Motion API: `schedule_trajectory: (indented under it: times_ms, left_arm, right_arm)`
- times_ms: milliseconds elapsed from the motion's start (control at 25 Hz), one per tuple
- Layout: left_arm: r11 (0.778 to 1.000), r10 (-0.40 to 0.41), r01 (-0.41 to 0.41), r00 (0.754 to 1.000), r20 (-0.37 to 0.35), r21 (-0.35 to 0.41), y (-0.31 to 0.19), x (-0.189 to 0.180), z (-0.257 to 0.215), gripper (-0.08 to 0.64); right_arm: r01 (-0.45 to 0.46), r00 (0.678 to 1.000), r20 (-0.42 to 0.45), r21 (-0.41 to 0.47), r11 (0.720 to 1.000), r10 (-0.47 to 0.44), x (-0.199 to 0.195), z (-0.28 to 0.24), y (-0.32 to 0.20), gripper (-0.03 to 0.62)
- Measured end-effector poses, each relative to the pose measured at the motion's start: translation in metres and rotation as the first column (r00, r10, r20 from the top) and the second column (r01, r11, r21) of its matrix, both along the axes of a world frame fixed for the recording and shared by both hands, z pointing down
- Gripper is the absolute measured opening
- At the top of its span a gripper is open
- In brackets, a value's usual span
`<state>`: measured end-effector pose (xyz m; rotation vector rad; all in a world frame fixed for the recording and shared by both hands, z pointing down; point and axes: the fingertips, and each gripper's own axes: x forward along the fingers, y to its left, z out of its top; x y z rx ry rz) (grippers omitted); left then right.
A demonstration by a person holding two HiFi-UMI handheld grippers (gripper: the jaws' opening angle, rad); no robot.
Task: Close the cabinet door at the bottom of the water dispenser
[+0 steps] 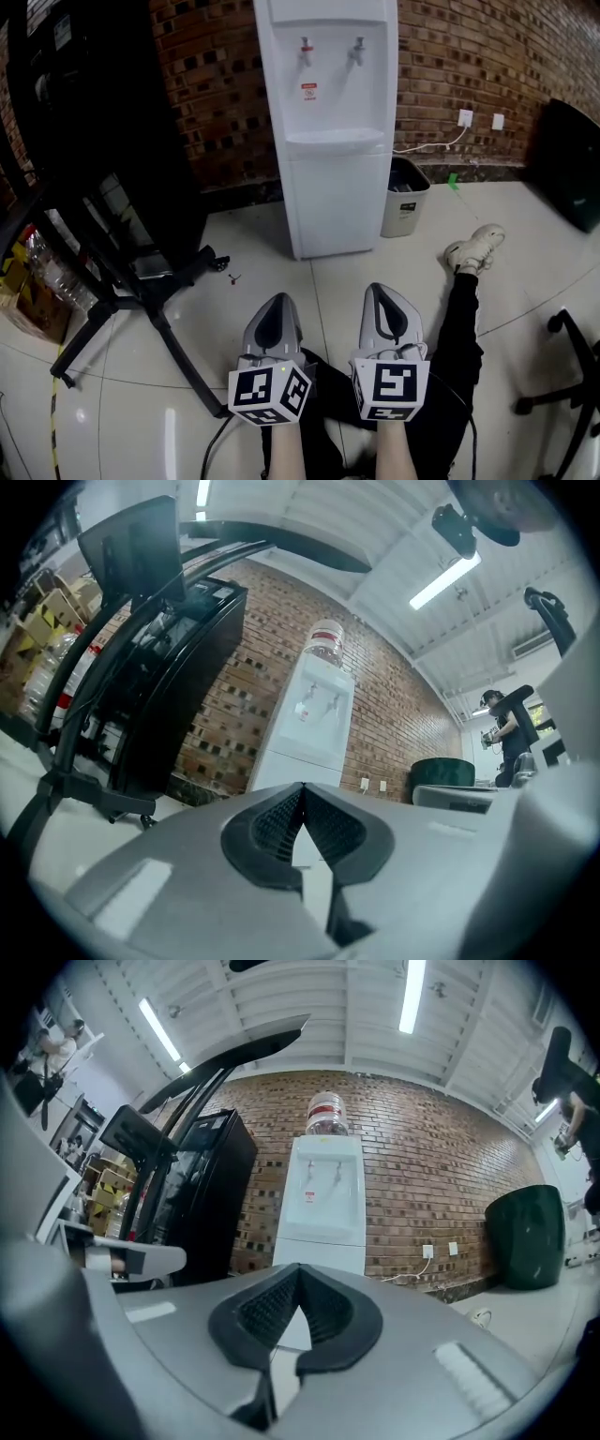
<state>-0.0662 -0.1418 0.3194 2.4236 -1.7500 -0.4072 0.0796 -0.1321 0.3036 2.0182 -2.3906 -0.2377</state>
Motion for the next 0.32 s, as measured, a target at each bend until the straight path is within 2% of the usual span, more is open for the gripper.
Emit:
schedule_trajectory:
  times_ms: [320]
  left_arm:
    - [0.999, 0.002, -0.002, 1.000, 0.000, -0.044, -0.010, -0.004, 0.015, 0.011]
  right_arm:
    - [0.007, 0.999, -0.033, -0.024, 1.000, -0.008, -0.011, 0.012, -0.008, 0.005]
